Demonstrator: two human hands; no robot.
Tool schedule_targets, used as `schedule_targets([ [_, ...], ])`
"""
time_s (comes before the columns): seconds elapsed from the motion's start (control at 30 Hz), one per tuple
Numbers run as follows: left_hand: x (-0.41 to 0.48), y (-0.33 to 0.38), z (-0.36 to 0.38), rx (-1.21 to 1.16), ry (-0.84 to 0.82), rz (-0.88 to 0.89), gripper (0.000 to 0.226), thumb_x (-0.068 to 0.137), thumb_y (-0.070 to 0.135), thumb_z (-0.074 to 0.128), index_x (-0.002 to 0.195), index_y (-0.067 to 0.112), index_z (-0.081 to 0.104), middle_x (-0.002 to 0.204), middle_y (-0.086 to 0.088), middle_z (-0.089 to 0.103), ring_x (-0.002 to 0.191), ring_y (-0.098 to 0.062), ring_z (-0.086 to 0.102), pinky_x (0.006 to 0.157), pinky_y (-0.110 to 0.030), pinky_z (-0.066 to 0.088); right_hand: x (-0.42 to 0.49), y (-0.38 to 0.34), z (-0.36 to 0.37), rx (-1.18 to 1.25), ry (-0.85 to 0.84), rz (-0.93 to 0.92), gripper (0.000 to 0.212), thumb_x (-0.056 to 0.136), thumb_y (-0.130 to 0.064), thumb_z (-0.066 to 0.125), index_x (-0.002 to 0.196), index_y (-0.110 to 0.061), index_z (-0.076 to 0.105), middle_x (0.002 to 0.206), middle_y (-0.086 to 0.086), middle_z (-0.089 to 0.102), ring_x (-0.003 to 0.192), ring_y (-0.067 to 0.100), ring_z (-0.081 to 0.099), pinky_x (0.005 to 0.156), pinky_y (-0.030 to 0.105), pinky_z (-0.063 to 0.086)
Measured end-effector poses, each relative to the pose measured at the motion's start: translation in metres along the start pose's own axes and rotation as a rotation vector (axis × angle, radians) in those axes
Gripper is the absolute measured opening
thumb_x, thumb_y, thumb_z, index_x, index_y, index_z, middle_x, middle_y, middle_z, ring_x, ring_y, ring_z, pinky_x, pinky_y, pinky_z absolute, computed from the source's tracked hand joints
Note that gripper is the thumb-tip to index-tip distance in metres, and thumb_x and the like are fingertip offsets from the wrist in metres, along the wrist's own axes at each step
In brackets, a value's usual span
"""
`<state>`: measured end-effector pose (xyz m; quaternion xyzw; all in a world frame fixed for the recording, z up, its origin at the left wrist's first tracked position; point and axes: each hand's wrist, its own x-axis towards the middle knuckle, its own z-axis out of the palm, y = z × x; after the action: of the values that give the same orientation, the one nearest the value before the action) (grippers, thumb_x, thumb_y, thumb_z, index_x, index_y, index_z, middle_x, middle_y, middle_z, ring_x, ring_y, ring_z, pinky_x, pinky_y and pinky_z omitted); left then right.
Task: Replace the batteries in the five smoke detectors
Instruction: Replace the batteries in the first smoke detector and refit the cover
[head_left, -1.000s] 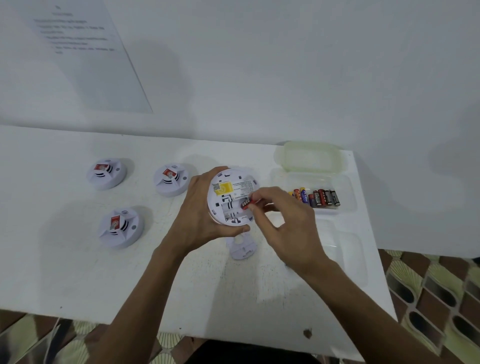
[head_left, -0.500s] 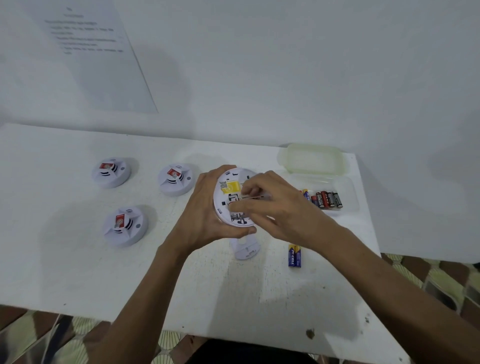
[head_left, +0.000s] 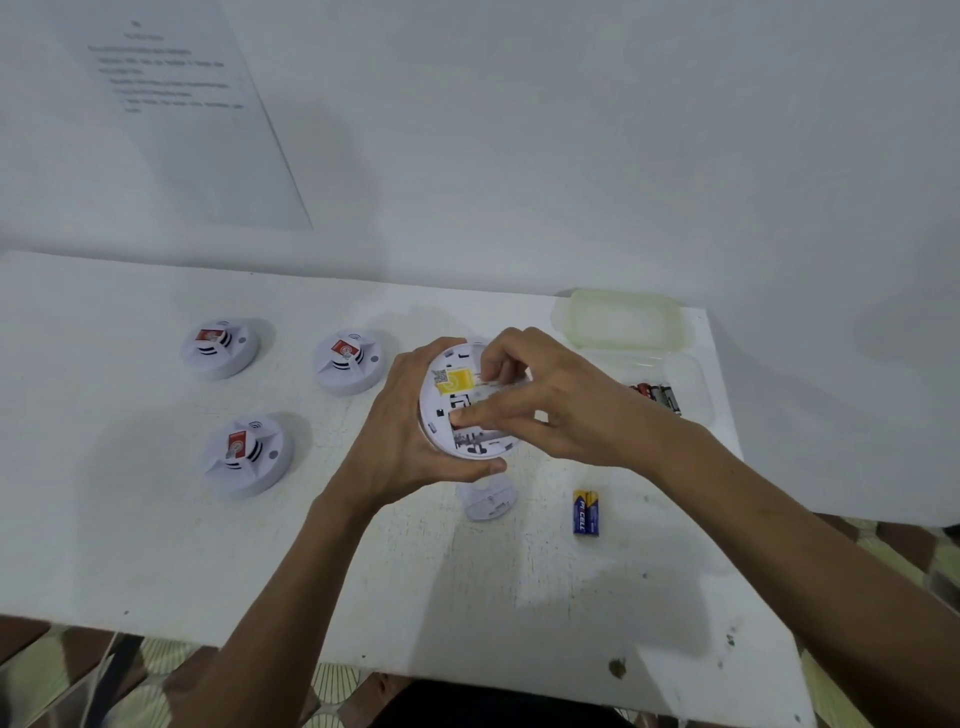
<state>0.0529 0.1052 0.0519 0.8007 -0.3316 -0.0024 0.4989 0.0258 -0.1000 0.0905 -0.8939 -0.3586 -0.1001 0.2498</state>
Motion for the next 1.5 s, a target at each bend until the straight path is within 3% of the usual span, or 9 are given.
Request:
schedule_targets([
  [0.23,0.003,0.011,0.000,-0.016,0.015,0.019,0.082,0.061,0.065,0.073,0.129,0.059,0.029,0.125,0.043,0.041,0.118,0.013,0.043,0.096,-0.003,0.032,-0.008,0.003,-0.013,0.264,0.190,0.257,0.027,0.094,-0.003,0.058,0.116,-0.013,0.070,0.100,0.000,0.068,0.094,0.009,0.064,0.081,0.019,0.051],
  [0.37,0.001,0.000,0.000,0.040,0.021,-0.008,0.091,0.053,0.060,0.077,0.128,0.061,0.026,0.125,0.044,0.037,0.119,0.011,0.040,0.099,-0.005,0.031,-0.027,0.031,-0.013,0.259,0.309,0.595,0.032,0.093,0.002,0.052,0.109,-0.018,0.072,0.092,-0.003,0.069,0.083,0.001,0.064,0.077,0.016,0.051],
  [0.5,0.003,-0.007,0.000,0.059,0.032,-0.030,0.089,0.054,0.074,0.071,0.129,0.058,0.026,0.127,0.039,0.039,0.121,0.002,0.042,0.101,-0.011,0.033,-0.046,0.078,-0.007,0.049,0.092,0.973,0.023,0.094,-0.007,0.055,0.109,-0.017,0.070,0.098,0.002,0.064,0.069,0.003,0.055,0.059,0.015,0.044],
  [0.57,0.006,-0.006,0.000,0.051,0.035,-0.018,0.087,0.056,0.072,0.071,0.130,0.057,0.028,0.127,0.039,0.040,0.121,0.004,0.042,0.100,-0.008,0.032,-0.053,0.098,0.002,-0.031,-0.034,1.063,0.020,0.092,-0.011,0.060,0.110,-0.014,0.068,0.108,0.009,0.064,0.075,0.013,0.056,0.067,0.020,0.043],
  [0.83,0.009,-0.008,0.004,0.060,0.000,-0.013,0.086,0.059,0.065,0.073,0.131,0.056,0.027,0.127,0.043,0.037,0.120,0.012,0.038,0.100,-0.003,0.027,-0.045,0.126,0.032,-0.061,-0.276,1.090,0.039,0.084,-0.022,0.071,0.121,-0.017,0.065,0.124,0.006,0.061,0.101,0.021,0.061,0.084,0.030,0.053],
  [1.0,0.012,0.001,0.001,0.078,0.009,0.006,0.086,0.057,0.053,0.075,0.127,0.061,0.028,0.124,0.048,0.037,0.117,0.020,0.037,0.095,0.002,0.026,-0.046,0.130,0.037,-0.064,-0.320,1.047,0.019,0.074,-0.011,0.069,0.091,-0.018,0.064,0.101,0.005,0.067,0.079,0.020,0.060,0.057,0.025,0.047],
  [1.17,0.012,0.000,-0.001,0.078,0.025,0.022,0.083,0.058,0.064,0.072,0.127,0.062,0.027,0.124,0.049,0.035,0.116,0.021,0.037,0.095,0.000,0.028,-0.051,0.124,0.036,0.038,-0.059,1.056,0.007,0.086,-0.012,0.067,0.091,-0.013,0.062,0.090,0.010,0.069,0.070,0.022,0.063,0.060,0.028,0.052],
  [1.3,0.014,-0.004,0.001,0.065,0.028,0.011,0.073,0.066,0.074,0.061,0.129,0.058,0.028,0.125,0.046,0.037,0.118,0.018,0.037,0.097,0.002,0.023,-0.050,0.094,0.021,0.178,0.370,1.064,0.010,0.086,-0.018,0.072,0.092,-0.014,0.065,0.081,-0.001,0.067,0.075,0.016,0.065,0.061,0.017,0.050],
  [1.5,0.013,-0.023,0.005,0.098,0.056,-0.025,0.083,0.062,0.080,0.060,0.132,0.048,0.029,0.130,0.044,0.033,0.122,0.012,0.035,0.105,-0.006,0.020,-0.030,-0.003,0.001,0.639,0.832,0.913,0.015,0.082,-0.011,0.076,0.091,-0.008,0.064,0.076,0.003,0.070,0.065,0.013,0.067,0.060,0.019,0.052],
])
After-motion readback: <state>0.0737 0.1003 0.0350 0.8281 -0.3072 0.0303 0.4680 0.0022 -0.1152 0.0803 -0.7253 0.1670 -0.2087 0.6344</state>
